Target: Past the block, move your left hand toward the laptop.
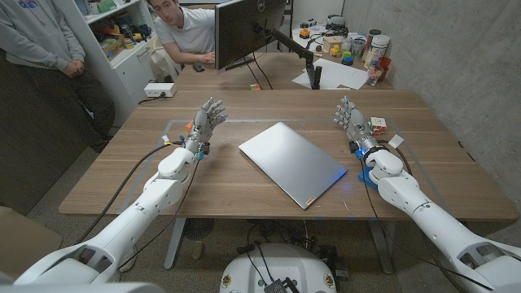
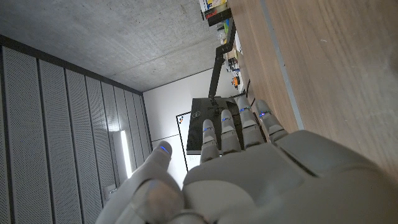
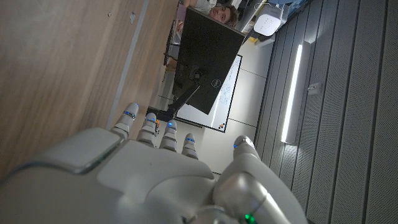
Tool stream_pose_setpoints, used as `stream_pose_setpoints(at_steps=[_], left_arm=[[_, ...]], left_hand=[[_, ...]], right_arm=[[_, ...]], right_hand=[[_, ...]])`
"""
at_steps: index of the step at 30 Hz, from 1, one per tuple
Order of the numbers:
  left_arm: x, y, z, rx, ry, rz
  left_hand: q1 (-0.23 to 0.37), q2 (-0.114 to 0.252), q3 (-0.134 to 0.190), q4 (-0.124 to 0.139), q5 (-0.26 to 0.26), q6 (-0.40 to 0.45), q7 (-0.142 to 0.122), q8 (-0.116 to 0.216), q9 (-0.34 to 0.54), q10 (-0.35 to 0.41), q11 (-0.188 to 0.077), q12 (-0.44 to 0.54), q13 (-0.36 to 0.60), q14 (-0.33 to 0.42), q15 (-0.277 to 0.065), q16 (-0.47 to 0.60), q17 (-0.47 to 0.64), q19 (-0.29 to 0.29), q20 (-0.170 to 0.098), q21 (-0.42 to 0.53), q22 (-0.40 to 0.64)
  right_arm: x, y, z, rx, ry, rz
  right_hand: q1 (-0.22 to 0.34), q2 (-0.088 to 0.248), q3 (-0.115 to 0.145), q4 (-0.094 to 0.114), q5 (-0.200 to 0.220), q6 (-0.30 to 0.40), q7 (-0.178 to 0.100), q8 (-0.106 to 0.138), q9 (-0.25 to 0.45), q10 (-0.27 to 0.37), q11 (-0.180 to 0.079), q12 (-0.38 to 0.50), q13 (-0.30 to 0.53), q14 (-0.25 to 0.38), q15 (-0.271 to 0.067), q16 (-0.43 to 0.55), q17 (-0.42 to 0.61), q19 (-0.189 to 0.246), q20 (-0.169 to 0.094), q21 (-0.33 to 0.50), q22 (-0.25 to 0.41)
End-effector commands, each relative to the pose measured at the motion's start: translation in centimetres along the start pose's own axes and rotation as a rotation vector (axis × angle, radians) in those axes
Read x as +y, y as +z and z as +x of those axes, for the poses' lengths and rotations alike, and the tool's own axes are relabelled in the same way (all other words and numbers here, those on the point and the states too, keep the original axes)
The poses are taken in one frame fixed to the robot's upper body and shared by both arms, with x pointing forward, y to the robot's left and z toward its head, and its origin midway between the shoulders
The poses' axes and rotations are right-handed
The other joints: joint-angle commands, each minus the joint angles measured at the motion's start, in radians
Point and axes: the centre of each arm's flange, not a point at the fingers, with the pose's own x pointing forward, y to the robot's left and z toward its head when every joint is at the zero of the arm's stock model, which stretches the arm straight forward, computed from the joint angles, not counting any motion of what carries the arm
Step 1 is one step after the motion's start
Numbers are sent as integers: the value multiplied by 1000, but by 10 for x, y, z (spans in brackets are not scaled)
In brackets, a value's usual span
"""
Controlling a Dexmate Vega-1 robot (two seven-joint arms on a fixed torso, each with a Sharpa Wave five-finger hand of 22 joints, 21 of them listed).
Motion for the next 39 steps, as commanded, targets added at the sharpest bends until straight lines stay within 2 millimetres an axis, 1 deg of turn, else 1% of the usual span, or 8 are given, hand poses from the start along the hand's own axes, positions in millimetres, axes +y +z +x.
stream_pose_setpoints(at_steps=[1,6,12,15,20,26,34,39], left_arm=[[-2,1,-3,0,-1,5],[-6,2,-3,-6,-7,16],[-23,16,-6,-65,16,119],[-33,28,-8,-99,26,211],[-58,48,-11,-157,24,354],[-90,71,-16,-207,50,602],[-140,89,-25,-287,80,869],[-166,93,-28,-311,59,999]], left_hand=[[1,15,8,1,7,7,1,7,1,11,-1,3,4,-1,6,5,5,0,8,16,3],[1,15,8,1,7,7,1,7,1,11,-1,3,4,-1,6,5,5,0,8,16,3],[1,15,8,1,7,7,1,7,1,11,-1,3,4,-1,6,5,5,0,8,16,3],[1,15,8,1,7,7,1,7,1,11,-1,3,4,-1,6,5,5,0,8,16,3],[1,15,8,1,7,7,1,7,1,11,-1,3,4,-1,6,5,5,0,8,16,3],[1,15,8,1,7,7,1,7,1,11,-1,3,4,-1,6,5,5,0,8,16,3],[1,15,8,1,7,7,1,7,1,11,-1,3,4,-1,6,5,5,0,8,16,3],[1,15,8,1,7,7,1,7,1,11,-1,3,4,-1,6,5,5,0,8,16,3]], right_arm=[[-1,1,-2,-8,3,4],[-1,0,-2,-8,3,5],[2,-1,0,-8,10,7],[6,-1,3,-7,20,5],[9,1,6,-10,31,-6],[9,1,6,-11,28,-3],[7,-2,5,-8,25,-6],[6,-2,5,-9,26,-4]], right_hand=[[1,14,6,-1,4,4,-8,4,2,-1,8,3,5,1,8,3,3,-53,7,4,5],[1,15,6,-1,4,4,-9,5,2,-3,5,2,5,1,8,3,3,-53,7,4,5],[1,14,6,-1,4,4,-9,5,2,-1,7,3,5,1,8,3,3,-53,7,4,5],[1,14,6,-1,4,4,-9,5,2,-1,8,3,5,0,7,3,3,-53,7,4,5],[1,14,6,-1,4,5,-9,5,2,-2,6,2,5,0,7,3,3,-53,7,4,5],[1,14,6,-1,4,6,-10,5,2,0,8,3,5,0,8,3,3,-53,7,4,5],[1,14,6,-2,4,7,-11,6,2,1,9,3,5,0,8,3,3,-54,7,3,5],[1,14,6,-2,4,7,-11,5,2,-1,4,3,5,0,7,3,3,-53,7,3,5]])
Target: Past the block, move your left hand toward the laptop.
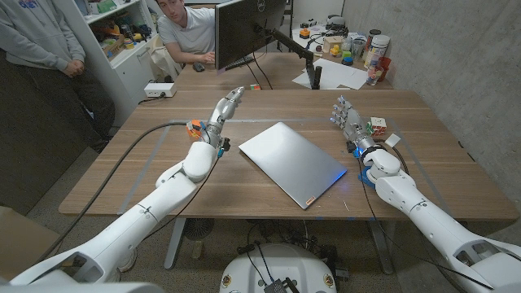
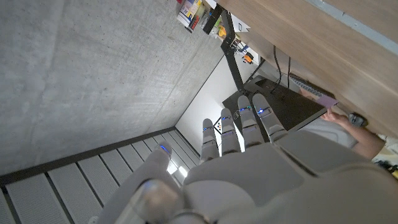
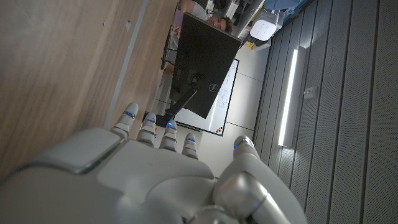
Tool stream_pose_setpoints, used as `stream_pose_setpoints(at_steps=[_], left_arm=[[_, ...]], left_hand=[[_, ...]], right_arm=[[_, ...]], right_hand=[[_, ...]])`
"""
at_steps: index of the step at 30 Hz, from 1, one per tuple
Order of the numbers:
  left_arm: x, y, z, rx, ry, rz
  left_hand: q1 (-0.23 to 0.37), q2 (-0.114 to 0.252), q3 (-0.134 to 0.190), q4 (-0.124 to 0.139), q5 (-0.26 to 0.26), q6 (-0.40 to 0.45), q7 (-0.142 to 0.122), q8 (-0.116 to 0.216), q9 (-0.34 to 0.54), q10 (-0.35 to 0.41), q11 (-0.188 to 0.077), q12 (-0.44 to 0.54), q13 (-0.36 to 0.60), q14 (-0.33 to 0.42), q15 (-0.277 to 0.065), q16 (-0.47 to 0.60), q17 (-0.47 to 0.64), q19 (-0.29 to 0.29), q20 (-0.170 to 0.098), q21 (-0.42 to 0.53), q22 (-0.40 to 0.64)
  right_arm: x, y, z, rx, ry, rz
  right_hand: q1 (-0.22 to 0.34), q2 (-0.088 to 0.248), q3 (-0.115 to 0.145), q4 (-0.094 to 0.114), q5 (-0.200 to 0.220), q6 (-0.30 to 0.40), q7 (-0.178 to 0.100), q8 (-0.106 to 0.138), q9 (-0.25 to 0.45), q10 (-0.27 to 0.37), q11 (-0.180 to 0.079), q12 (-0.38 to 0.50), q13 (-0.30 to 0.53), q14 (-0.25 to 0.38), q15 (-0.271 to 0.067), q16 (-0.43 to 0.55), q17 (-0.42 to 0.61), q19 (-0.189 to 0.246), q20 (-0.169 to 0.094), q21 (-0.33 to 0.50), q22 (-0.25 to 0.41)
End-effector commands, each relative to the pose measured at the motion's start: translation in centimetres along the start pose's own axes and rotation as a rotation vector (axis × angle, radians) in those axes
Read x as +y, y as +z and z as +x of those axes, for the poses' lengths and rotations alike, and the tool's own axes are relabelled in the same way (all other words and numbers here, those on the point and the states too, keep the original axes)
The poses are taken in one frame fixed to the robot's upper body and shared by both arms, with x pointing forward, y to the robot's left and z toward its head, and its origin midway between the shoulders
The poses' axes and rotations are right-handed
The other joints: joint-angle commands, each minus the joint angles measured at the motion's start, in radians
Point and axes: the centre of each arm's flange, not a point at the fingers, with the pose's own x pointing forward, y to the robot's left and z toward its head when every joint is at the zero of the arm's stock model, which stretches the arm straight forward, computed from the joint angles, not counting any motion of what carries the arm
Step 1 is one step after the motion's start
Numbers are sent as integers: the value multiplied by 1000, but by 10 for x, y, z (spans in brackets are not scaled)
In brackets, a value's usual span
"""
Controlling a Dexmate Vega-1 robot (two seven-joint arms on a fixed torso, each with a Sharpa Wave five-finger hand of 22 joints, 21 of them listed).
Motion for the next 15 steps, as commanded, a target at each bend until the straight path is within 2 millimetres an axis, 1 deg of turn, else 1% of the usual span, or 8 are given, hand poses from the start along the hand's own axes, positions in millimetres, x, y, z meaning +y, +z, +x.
stream_pose_setpoints(at_steps=[1,3,7,9,10,12,14,15], left_arm=[[-30,60,-5,-114,35,365],[-38,67,-6,-130,26,456],[-46,72,-7,-141,15,508],[-53,77,-9,-157,9,597],[-57,78,-9,-161,2,617],[-59,78,-10,-166,-8,631],[-69,80,-11,-180,-36,675],[-69,80,-11,-180,-36,676]], left_hand=[[0,16,8,1,7,7,1,7,1,7,2,3,5,-1,6,5,5,0,8,5,4],[0,16,8,1,7,7,1,7,1,7,2,3,5,-1,6,5,5,0,8,5,4],[0,16,8,1,7,7,1,7,1,7,2,3,5,-1,6,5,5,0,8,5,4],[0,16,8,1,7,7,1,7,1,7,2,3,5,-1,6,5,5,0,8,5,4],[0,16,8,1,7,7,1,7,1,7,2,3,5,-1,6,5,5,0,8,5,4],[0,16,8,1,7,7,1,7,1,7,2,3,5,-1,6,5,5,0,8,5,4],[0,16,8,1,7,7,1,7,1,7,2,3,5,-1,6,5,5,0,8,5,4],[0,16,8,1,7,7,1,7,1,7,2,3,5,-1,6,5,5,0,8,5,4]], right_arm=[[-1,-1,0,-1,2,0],[-2,-1,0,-3,1,2],[-4,-1,-1,-5,2,3],[-5,-2,-2,-6,2,4],[-5,-2,-2,-6,1,7],[-5,-2,-2,-6,2,6],[-5,-3,-1,-6,5,4],[-5,-3,-1,-6,5,4]], right_hand=[[1,14,6,-2,4,2,-5,5,1,-1,0,3,5,-1,9,3,3,-53,8,3,5],[1,14,6,-2,4,2,-6,5,1,0,0,3,5,-1,8,2,3,-53,8,3,5],[1,14,6,-2,4,1,-7,5,1,1,3,3,5,0,8,3,3,-53,8,3,5],[0,14,6,-2,4,1,-7,5,1,0,3,3,5,-1,8,3,3,-53,8,3,5],[0,14,6,-2,4,1,-7,5,1,-1,-3,3,5,-1,8,3,3,-53,8,3,5],[0,14,6,-2,4,1,-7,5,2,0,0,3,5,-1,8,3,3,-54,8,3,5],[-1,14,6,-2,4,1,-7,5,2,0,-1,3,5,-1,7,3,3,-54,8,3,5],[-1,14,6,-1,4,1,-7,5,2,0,0,3,5,-1,7,3,3,-54,8,2,5]])
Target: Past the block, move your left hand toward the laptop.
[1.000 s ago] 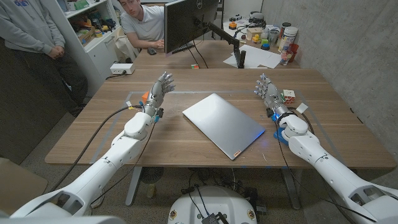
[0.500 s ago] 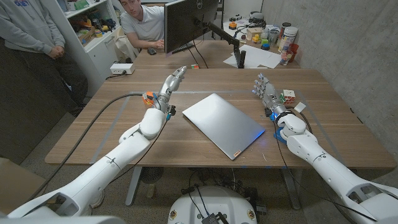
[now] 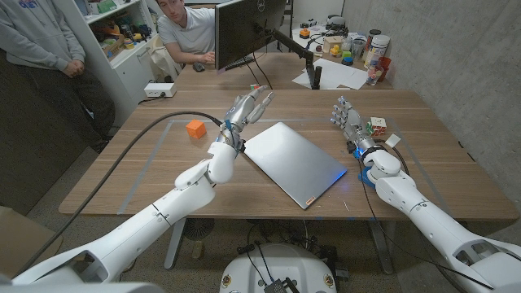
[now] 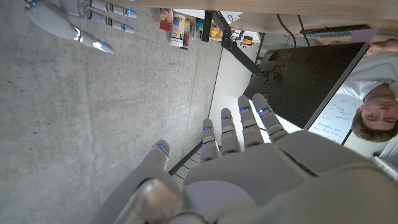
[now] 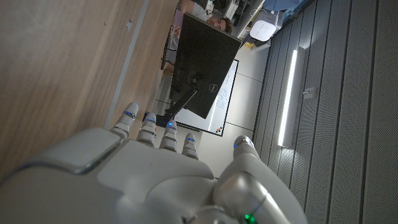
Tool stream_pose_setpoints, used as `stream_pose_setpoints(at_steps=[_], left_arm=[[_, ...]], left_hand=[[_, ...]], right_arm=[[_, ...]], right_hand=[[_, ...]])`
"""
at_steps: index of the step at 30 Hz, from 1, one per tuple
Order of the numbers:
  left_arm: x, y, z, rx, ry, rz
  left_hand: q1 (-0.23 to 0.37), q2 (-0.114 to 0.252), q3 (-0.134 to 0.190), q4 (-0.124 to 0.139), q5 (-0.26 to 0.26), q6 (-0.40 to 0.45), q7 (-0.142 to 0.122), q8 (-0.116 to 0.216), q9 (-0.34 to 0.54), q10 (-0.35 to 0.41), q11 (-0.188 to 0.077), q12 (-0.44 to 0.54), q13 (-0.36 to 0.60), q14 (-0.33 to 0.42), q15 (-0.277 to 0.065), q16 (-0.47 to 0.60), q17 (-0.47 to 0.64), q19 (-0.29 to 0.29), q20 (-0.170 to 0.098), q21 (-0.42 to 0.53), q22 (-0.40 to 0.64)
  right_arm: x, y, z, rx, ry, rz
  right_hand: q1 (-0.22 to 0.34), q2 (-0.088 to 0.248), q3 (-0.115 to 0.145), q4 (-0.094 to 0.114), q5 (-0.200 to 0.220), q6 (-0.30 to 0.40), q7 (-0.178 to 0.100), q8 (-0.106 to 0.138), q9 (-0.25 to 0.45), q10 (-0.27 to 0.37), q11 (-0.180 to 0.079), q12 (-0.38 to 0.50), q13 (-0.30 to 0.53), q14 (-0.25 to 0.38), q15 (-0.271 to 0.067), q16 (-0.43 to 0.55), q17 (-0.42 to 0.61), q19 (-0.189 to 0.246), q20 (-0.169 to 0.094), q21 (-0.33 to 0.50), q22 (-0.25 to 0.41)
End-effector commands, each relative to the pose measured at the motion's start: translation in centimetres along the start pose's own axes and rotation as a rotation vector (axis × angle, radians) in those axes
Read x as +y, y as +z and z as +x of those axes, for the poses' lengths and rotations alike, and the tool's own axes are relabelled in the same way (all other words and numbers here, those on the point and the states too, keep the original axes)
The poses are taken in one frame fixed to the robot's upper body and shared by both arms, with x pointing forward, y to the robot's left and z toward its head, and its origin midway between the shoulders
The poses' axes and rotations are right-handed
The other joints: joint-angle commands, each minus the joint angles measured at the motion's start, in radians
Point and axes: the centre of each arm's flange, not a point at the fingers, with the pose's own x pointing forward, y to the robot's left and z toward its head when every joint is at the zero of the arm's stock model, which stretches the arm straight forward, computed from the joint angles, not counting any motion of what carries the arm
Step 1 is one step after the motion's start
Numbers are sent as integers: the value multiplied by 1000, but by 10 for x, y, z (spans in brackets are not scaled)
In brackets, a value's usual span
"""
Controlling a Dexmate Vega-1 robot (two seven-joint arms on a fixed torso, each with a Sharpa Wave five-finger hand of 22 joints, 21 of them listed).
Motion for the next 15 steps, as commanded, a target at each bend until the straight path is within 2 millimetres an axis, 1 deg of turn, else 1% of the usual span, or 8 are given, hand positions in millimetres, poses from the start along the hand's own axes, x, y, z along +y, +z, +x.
stream_pose_setpoints(at_steps=[1,4,8,10,15], left_arm=[[-19,36,-2,-83,-38,284],[-28,41,-2,-93,-86,331],[-39,42,-1,-80,-165,332],[-45,39,1,-62,-223,328],[-60,27,0,-27,-276,307]], left_hand=[[0,16,8,1,7,7,1,7,2,7,2,3,5,-1,6,5,5,0,8,5,4],[0,16,8,1,7,7,1,7,2,7,2,3,5,-1,6,5,5,0,8,5,4],[0,16,8,1,7,7,1,7,2,7,2,3,5,-1,6,5,5,0,8,5,4],[0,16,8,1,7,7,1,7,2,7,2,3,5,-1,6,5,5,0,8,5,4],[0,16,8,1,7,7,1,7,2,7,2,3,5,-1,6,5,5,0,8,5,4]], right_arm=[[-4,-2,0,0,-1,6],[-4,-3,0,0,1,6],[-5,-3,0,-3,-3,11],[-6,-3,-1,-5,-4,10],[-9,-4,-3,-4,-10,9]], right_hand=[[-1,14,6,-1,4,1,-7,5,2,1,0,3,5,-1,7,3,4,-54,8,2,6],[-1,15,6,-1,4,1,-7,5,2,-1,-1,3,5,-2,8,2,4,-55,8,2,6],[-2,15,5,-1,4,1,-7,5,2,-1,-4,2,5,-2,8,2,4,-55,8,2,6],[-3,15,5,0,4,1,-7,5,2,-2,-5,2,5,-2,8,2,4,-56,8,1,6],[-5,14,4,1,4,2,-8,5,2,-1,-3,2,5,0,9,3,4,-56,8,1,6]])
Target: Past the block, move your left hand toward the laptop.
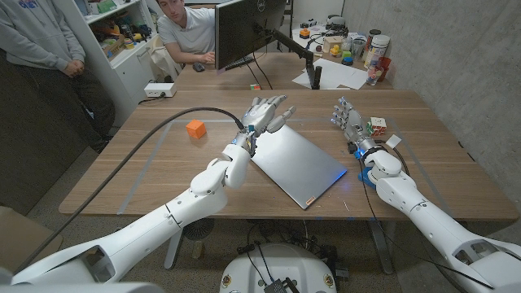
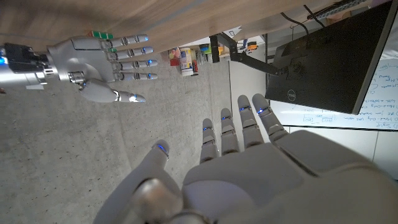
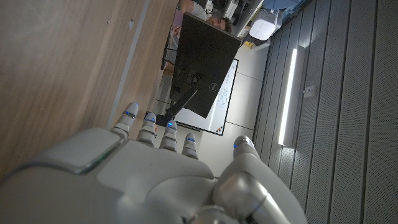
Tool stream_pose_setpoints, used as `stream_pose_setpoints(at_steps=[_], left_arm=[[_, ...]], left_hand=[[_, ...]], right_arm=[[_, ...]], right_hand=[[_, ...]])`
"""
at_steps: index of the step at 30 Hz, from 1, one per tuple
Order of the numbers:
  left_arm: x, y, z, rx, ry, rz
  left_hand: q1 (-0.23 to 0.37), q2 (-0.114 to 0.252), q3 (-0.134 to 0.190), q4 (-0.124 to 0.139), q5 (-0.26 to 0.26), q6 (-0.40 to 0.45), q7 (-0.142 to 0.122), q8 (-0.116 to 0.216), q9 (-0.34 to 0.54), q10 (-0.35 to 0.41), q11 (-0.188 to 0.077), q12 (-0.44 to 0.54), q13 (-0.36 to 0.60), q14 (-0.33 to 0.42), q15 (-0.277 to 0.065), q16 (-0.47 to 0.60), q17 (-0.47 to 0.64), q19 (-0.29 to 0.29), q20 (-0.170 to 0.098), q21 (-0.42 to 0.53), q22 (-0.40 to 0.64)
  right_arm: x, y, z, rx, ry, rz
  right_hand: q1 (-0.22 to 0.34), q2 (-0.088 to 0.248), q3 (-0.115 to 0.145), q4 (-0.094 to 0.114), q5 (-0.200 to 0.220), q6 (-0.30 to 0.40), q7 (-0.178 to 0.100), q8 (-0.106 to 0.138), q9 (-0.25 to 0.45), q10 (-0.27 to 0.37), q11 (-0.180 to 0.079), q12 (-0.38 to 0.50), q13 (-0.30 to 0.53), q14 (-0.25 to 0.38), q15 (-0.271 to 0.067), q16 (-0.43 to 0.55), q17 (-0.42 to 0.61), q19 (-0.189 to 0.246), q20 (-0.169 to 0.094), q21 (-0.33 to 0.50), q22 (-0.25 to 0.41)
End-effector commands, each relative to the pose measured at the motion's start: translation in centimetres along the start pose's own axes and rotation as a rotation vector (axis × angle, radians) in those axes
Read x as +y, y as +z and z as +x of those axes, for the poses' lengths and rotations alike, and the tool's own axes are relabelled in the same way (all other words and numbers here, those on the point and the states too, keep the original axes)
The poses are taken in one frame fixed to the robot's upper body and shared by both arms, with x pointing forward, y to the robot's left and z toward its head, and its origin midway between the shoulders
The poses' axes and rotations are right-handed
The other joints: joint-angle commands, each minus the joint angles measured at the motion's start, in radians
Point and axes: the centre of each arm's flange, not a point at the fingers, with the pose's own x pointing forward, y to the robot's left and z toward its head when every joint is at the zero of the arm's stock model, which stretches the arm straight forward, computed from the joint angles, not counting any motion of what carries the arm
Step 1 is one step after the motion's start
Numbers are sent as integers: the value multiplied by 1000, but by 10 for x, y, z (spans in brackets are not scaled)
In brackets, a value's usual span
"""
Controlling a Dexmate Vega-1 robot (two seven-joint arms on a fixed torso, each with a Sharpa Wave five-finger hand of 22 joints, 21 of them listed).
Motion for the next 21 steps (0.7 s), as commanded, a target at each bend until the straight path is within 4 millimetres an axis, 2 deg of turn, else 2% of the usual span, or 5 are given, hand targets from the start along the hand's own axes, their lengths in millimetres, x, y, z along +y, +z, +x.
stream_pose_setpoints(at_steps=[1,10,21], left_arm=[[-33,1,3,26,-158,34],[-59,-9,-1,48,-237,26],[-81,-12,-2,62,-317,66]], left_hand=[[0,16,8,1,7,7,1,7,2,7,2,3,5,-1,6,5,5,0,8,5,4],[0,16,8,1,7,7,1,7,2,7,2,3,5,-1,6,5,5,0,8,5,4],[0,16,8,1,7,7,1,7,2,7,2,3,5,-1,6,5,5,0,8,5,4]], right_arm=[[-5,-2,-3,-1,-11,5],[-6,-3,-4,4,-11,3],[-4,-6,-1,6,-3,11]], right_hand=[[-5,14,4,1,4,2,-8,5,2,-2,-4,2,5,-1,9,3,4,-56,8,1,6],[-8,13,3,2,4,1,-9,4,2,0,-5,3,5,0,8,3,4,-57,8,0,6],[-12,13,2,5,4,1,-13,4,2,1,-8,4,5,-1,8,3,5,-57,8,0,6]])
